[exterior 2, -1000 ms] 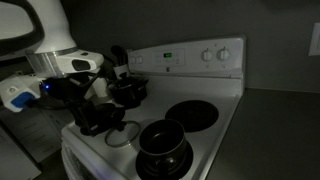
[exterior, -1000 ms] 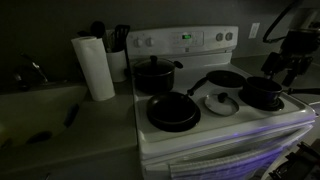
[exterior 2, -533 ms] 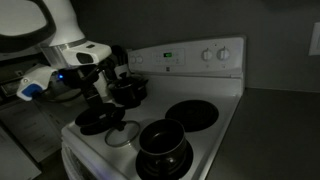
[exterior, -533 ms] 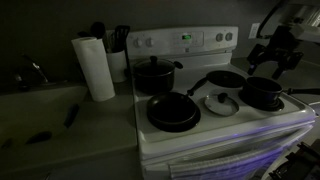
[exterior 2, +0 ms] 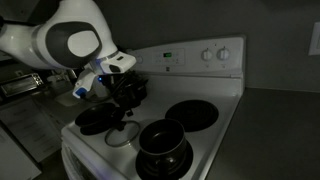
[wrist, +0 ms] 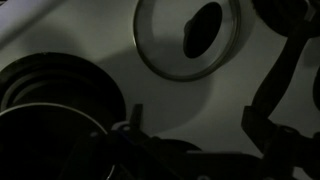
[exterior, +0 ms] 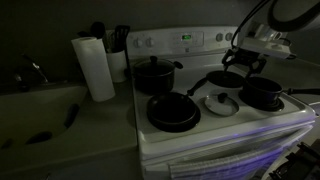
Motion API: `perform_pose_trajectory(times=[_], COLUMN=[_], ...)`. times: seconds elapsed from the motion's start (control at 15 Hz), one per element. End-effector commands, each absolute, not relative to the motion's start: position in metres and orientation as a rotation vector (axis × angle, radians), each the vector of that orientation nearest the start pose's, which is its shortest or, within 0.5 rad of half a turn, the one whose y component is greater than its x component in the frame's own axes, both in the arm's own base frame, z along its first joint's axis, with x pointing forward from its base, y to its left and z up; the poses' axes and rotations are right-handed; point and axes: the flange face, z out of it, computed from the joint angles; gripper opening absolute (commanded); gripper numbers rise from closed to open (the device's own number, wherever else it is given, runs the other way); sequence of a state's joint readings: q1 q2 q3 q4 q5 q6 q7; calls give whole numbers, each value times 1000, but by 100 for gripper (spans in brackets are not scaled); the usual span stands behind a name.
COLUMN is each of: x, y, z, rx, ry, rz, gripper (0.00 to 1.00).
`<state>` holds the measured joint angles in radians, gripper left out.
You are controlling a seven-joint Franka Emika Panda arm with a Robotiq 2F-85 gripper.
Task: Cover the pot
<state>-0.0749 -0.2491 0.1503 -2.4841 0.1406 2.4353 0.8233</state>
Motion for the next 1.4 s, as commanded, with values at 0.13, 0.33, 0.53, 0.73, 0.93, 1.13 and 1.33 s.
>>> perform_pose_trajectory(times=[0.13, 0.33, 0.53, 0.73, 0.93, 1.13, 1.33], x=[511, 510, 493, 473, 458, 456, 459], y=[69, 88, 102, 101, 90, 80, 80], z=[375, 377, 381, 381, 375, 356, 339], rx=[-2738, -2711, -2684, -2663, -2624, -2623, -2614], ry=[1312, 1370, 1454, 1579, 1676, 1669, 1655], rz=[-134, -97, -23, 62, 61, -4, -71], gripper=[100, 100, 100, 100, 100, 100, 100])
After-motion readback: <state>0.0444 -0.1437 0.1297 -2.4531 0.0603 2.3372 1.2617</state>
